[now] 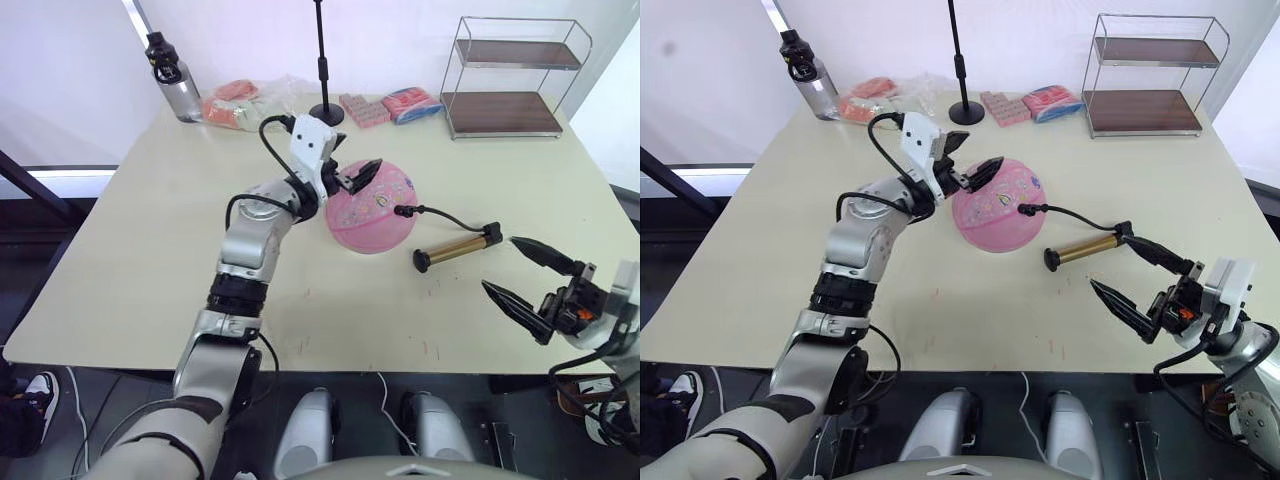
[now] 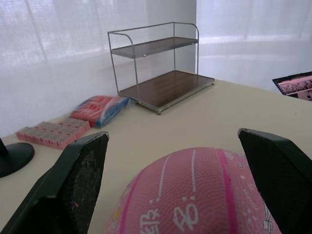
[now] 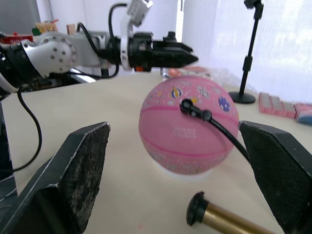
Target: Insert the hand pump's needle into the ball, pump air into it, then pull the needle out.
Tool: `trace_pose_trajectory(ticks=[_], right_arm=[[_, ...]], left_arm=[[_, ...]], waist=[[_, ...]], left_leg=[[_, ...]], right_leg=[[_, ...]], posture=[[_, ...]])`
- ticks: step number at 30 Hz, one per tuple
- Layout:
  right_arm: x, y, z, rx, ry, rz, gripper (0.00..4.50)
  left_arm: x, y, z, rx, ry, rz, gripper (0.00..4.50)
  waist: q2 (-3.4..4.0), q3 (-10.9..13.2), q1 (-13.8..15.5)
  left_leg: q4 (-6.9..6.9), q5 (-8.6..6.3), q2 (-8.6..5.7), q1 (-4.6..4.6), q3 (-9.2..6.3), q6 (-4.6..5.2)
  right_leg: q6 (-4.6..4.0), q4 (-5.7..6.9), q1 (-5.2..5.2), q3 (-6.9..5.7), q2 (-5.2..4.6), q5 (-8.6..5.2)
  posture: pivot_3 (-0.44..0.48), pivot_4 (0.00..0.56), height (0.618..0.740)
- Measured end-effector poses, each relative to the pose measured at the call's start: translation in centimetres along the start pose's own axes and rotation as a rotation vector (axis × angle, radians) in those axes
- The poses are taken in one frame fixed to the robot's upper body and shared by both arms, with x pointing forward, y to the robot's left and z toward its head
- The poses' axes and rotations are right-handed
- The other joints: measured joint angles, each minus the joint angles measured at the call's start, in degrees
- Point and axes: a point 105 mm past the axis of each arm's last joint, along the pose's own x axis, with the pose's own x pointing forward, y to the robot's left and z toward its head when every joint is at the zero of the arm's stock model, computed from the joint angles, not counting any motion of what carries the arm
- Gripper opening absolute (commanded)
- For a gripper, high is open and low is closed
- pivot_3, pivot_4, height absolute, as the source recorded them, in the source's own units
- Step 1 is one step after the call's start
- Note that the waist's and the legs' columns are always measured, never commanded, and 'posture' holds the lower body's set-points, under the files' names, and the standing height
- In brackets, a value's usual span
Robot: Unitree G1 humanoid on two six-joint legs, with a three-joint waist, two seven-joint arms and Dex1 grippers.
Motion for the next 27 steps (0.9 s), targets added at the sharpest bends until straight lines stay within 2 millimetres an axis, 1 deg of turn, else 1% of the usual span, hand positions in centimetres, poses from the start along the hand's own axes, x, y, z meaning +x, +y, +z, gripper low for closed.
trace_pose_trajectory(ticks=[2,6,10,14,15,18,19,21,23,24,26,27], right_arm=[[0.1,0.0,-0.1,-0.010,0.005,0.004,4.42],[0.0,0.1,-0.5,-0.021,0.025,0.009,4.42],[0.1,0.1,-0.9,-0.038,0.050,0.009,4.42],[1.2,-0.9,-1.0,-0.065,0.077,-0.030,4.42],[1.8,-1.4,-1.5,-0.080,0.109,-0.048,4.42],[2.4,-2.0,-2.1,-0.100,0.146,-0.065,4.42],[3.8,-2.9,-2.5,-0.135,0.186,-0.084,4.42],[5.1,-3.3,-2.3,-0.176,0.199,-0.070,4.42],[7.0,-3.7,-2.6,-0.251,0.247,-0.024,4.42],[8.3,-4.0,-2.9,-0.325,0.300,0.020,4.42],[9.0,-4.1,-3.0,-0.368,0.323,0.042,4.42],[9.5,-4.4,-3.5,-0.399,0.357,0.059,4.42]], left_arm=[[0.3,-0.3,-0.3,0.005,0.018,-0.009,4.50],[0.4,-0.2,-1.5,-0.008,0.070,0.000,4.50],[0.6,-0.4,-1.9,-0.018,0.094,-0.004,4.50],[0.9,-1.1,-2.4,-0.063,0.109,-0.015,4.50],[0.9,-1.1,-2.6,-0.068,0.111,-0.014,4.50],[0.8,-1.1,-2.9,-0.071,0.111,-0.012,4.50],[0.7,-1.2,-3.1,-0.073,0.109,-0.012,4.50],[0.7,-1.3,-3.3,-0.071,0.106,-0.012,4.50],[0.7,-1.2,-3.5,-0.067,0.106,-0.003,4.50],[0.8,-1.4,-3.6,-0.066,0.105,-0.002,4.50],[0.9,-1.6,-3.8,-0.071,0.107,-0.006,4.50],[1.0,-1.5,-3.9,-0.070,0.108,0.000,4.50]], waist=[[0.00,0.00,0.00],[0.00,0.00,0.00],[0.00,0.00,0.00],[-0.01,-0.01,0.10],[-0.01,-0.02,0.11],[-0.03,-0.04,0.00],[0.01,-0.07,-0.01],[0.02,-0.08,0.18],[0.01,-0.08,0.00],[0.02,-0.08,0.08],[-0.02,-0.11,0.48],[-0.02,-0.11,0.53]], left_leg=[[0.00,0.00,0.00,-0.02,0.00,0.00],[0.00,0.00,0.00,-0.03,0.01,0.00],[0.00,0.00,0.00,-0.02,0.01,0.00],[0.03,0.01,0.00,0.01,0.01,0.00],[0.03,0.01,0.00,0.01,0.00,0.00],[0.04,0.01,-0.01,0.06,0.05,0.00],[0.05,0.01,-0.03,0.11,0.07,0.00],[0.04,0.01,-0.02,0.17,0.05,0.00],[0.04,0.01,-0.02,0.29,0.12,0.00],[0.04,0.01,-0.04,0.37,0.13,0.01],[0.02,0.01,-0.06,0.41,0.00,0.01],[0.00,0.01,-0.08,0.45,0.02,0.01]], right_leg=[[0.00,0.00,-0.02,0.00,0.00,0.00],[0.00,0.01,-0.04,0.00,0.00,0.00],[0.00,0.05,-0.04,0.00,0.00,0.00],[0.00,0.09,-0.03,0.01,0.00,0.00],[0.00,0.10,-0.03,0.01,0.00,0.00],[0.00,0.12,-0.02,0.06,-0.01,0.00],[0.00,0.14,0.01,0.10,-0.02,0.00],[0.00,0.15,0.06,0.09,-0.02,0.00],[0.00,0.15,0.14,0.14,-0.02,0.00],[0.01,0.15,0.21,0.17,-0.03,-0.01],[-0.01,0.15,0.33,0.17,0.02,-0.02],[-0.02,0.12,0.39,0.18,0.01,-0.02]], posture=[[0.000,0.150,0.740],[0.000,0.150,0.740],[0.000,0.150,0.740],[0.000,0.150,0.740],[0.000,0.150,0.740],[0.000,0.150,0.740],[0.000,0.150,0.740],[0.000,0.150,0.740],[0.000,0.150,0.740],[0.000,0.150,0.740],[0.000,0.150,0.740],[0.000,0.150,0.740]])
